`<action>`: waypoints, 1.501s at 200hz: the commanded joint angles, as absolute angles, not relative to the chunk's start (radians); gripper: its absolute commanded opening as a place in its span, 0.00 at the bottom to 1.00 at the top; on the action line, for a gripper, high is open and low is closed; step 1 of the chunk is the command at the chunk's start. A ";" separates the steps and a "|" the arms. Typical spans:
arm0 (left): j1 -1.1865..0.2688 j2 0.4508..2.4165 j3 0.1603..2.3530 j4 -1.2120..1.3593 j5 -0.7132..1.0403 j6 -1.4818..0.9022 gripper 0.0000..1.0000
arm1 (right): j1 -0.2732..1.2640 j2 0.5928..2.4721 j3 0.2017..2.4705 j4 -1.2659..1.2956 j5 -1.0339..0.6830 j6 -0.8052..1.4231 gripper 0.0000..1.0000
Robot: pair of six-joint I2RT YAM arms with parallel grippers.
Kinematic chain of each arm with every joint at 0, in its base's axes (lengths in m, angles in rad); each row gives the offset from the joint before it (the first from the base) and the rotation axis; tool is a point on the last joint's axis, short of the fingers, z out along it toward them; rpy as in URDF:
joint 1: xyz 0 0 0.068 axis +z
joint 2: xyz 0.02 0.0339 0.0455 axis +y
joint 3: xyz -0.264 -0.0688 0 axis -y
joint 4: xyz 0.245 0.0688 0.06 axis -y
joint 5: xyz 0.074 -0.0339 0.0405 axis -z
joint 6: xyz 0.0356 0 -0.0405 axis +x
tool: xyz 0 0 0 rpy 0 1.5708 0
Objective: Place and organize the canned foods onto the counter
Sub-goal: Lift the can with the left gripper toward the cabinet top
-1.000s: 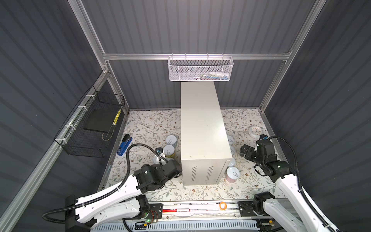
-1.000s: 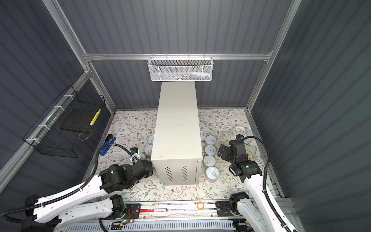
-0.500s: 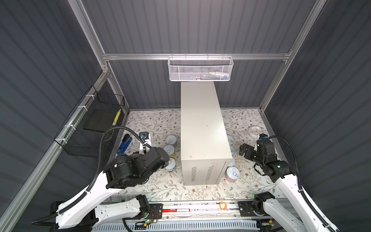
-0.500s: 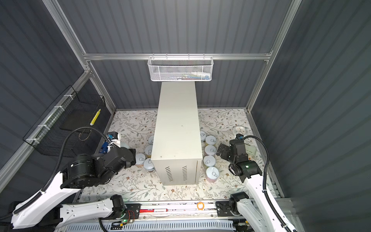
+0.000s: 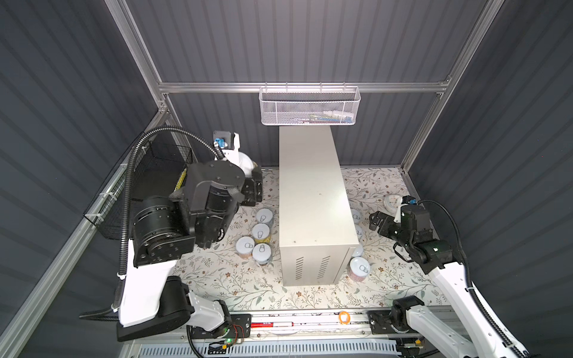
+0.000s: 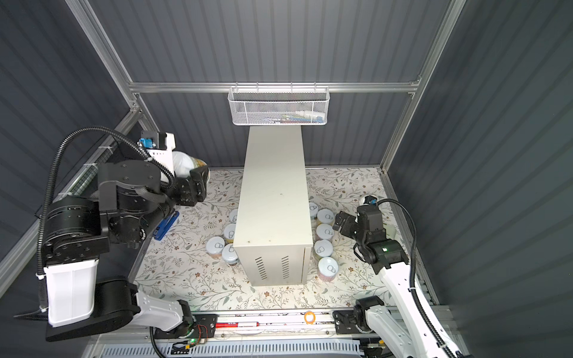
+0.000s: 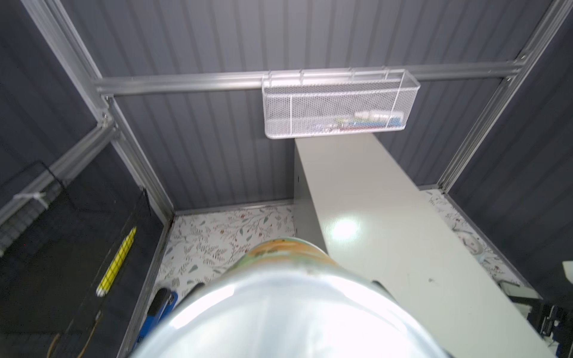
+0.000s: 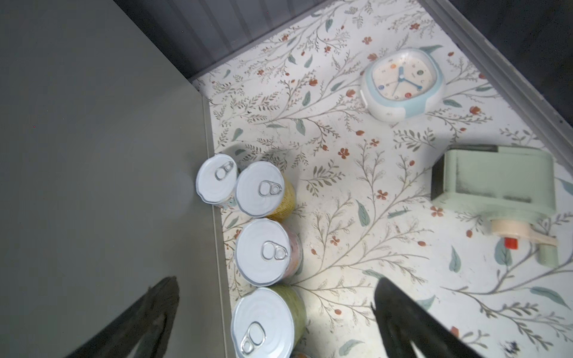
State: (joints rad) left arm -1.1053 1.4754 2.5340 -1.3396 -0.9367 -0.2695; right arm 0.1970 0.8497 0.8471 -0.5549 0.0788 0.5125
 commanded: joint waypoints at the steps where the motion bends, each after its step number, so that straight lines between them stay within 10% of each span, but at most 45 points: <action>1: -1.105 1.541 2.661 -1.192 -0.973 -0.020 0.00 | 0.195 0.868 0.919 -0.584 0.051 0.500 0.99; 56: -1.085 1.606 2.591 -0.899 -0.963 0.153 0.00 | 0.195 0.907 1.031 -0.607 0.052 0.472 0.99; 167: -0.495 1.897 2.642 -0.934 -0.302 -0.133 0.00 | 0.194 0.921 1.107 -0.630 0.087 0.446 0.99; 300: -0.483 1.982 2.619 -0.830 -0.152 -0.247 0.00 | 0.195 0.945 1.216 -0.662 0.060 0.434 0.99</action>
